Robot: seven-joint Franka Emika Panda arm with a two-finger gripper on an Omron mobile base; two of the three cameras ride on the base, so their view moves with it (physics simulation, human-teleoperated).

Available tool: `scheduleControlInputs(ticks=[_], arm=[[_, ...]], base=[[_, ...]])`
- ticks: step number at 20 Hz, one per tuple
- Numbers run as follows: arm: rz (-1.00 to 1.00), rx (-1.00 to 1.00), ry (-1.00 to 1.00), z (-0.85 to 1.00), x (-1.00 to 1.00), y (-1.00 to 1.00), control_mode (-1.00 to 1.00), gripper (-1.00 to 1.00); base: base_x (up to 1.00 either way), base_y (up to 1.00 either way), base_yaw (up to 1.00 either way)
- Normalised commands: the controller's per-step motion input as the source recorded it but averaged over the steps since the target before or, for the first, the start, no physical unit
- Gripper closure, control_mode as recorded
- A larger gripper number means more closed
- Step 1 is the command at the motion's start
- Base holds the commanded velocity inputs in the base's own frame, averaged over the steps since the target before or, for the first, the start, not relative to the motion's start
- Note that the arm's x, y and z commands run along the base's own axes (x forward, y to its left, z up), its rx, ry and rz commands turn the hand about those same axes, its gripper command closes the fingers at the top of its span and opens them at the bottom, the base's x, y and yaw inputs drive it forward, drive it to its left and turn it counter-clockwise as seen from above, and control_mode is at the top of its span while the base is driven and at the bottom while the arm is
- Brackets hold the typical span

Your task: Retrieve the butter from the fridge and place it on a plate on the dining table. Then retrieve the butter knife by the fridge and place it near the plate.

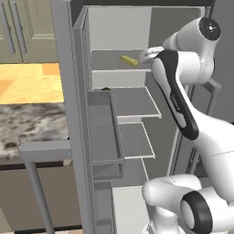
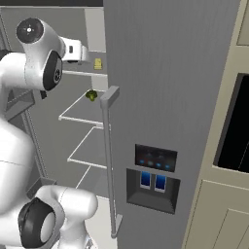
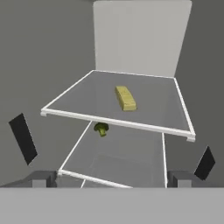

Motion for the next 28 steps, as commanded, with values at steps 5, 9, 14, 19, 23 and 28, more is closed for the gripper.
scheduleControlInputs(ticks=[5,9,14,19,23,28], arm=[[-0.02,0.00,-0.12,0.00,0.14,0.06,-1.00,-1.00],[0.00,0.00,0.00,0.00,0.01,0.00,-1.00,-1.00],[-0.01,0.00,0.04,0.00,0.33,0.00,-1.00,-1.00],[-0.05,0.00,0.06,0.00,0.47,0.00,-1.00,-1.00],[-0.05,0.00,0.07,0.00,0.55,0.00,-1.00,-1.00],[-0.02,0.00,0.04,0.00,0.38,0.00,-1.00,-1.00]], base=[[0.00,0.00,0.00],[0.00,0.00,0.00],[0.00,0.00,0.00],[0.00,0.00,0.00],[0.00,0.00,0.00],[0.00,0.00,0.00]])
